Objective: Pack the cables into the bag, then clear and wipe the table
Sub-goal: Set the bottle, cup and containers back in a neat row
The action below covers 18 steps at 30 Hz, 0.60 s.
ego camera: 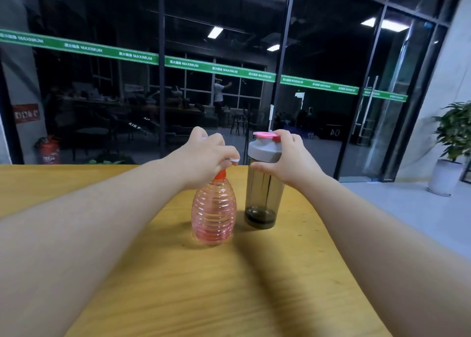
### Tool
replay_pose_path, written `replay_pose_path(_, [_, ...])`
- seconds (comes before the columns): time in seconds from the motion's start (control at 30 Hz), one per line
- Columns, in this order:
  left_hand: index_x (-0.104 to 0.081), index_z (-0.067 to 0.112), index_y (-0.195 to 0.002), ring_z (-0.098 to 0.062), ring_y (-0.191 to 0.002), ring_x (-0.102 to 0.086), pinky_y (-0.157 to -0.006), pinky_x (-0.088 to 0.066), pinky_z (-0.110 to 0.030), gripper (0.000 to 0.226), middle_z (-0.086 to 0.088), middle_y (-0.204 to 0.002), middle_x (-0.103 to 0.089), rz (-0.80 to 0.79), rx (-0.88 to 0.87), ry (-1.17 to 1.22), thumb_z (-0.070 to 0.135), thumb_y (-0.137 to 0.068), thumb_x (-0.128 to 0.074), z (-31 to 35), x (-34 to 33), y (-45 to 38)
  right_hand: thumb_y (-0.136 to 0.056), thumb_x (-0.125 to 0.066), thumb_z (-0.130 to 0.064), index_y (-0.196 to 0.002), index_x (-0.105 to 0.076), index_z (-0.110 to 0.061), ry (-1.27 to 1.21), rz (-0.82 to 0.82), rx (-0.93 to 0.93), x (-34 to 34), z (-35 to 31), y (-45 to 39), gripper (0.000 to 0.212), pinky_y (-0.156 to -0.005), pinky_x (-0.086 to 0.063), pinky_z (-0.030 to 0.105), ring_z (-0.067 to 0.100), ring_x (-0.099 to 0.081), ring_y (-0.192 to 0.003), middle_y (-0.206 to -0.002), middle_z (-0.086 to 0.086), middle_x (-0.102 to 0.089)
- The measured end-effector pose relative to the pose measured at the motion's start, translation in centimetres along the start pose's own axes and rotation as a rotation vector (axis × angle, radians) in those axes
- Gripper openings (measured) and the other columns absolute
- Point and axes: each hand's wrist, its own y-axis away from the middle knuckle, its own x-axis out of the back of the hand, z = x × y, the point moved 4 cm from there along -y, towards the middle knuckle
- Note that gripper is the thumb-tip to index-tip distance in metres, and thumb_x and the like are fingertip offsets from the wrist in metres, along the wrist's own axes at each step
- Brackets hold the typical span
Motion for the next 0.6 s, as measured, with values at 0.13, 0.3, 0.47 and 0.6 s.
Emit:
replay_pose_path(0.13, [-0.044,0.04,-0.123,-0.025,-0.113,-0.024,-0.098,-0.034,-0.035,0.027,0.007,-0.121,-0.042,0.016,0.001,-0.048,0.035,-0.1,-0.032,-0.1,0.0,0.2,-0.073,-0.076,-0.046,-0.151,0.001,-0.029,-0.224,-0.068,-0.058,-0.4,0.0,0.8,0.111,-0.104,-0.039,0.039,0.021,-0.032,-0.136,-0.158,-0.002,-0.011])
replay_pose_path(0.3, [-0.038,0.042,-0.131,-0.026,-0.121,-0.022,-0.1,-0.035,-0.038,0.033,0.006,-0.133,-0.036,-0.024,0.016,-0.08,0.035,-0.098,-0.036,0.5,0.0,0.4,-0.084,-0.067,-0.042,-0.152,-0.007,-0.026,-0.548,-0.021,-0.278,2.2,1.1,3.4,0.092,-0.099,-0.036,0.036,0.018,-0.039,-0.128,-0.154,0.001,-0.028])
replay_pose_path(0.47, [-0.033,0.042,-0.136,-0.029,-0.125,-0.02,-0.102,-0.034,-0.039,0.044,0.004,-0.14,-0.03,-0.005,0.029,-0.125,0.036,-0.094,-0.046,0.7,-0.1,1.1,-0.087,-0.063,-0.039,-0.145,-0.029,-0.024,-0.588,-0.039,-0.352,2.0,2.3,6.6,0.069,-0.09,-0.044,0.036,0.02,-0.051,-0.107,-0.136,0.001,-0.048])
replay_pose_path(0.6, [-0.03,0.025,-0.139,-0.024,-0.133,-0.017,-0.104,-0.031,-0.035,0.063,0.005,-0.141,-0.031,0.044,0.044,-0.008,0.038,-0.086,-0.061,0.9,0.2,1.9,-0.091,-0.06,-0.033,-0.141,-0.035,-0.022,-0.549,-0.111,-0.359,-0.6,2.9,9.1,0.057,-0.077,-0.041,0.03,0.016,-0.051,-0.1,-0.134,0.001,-0.05])
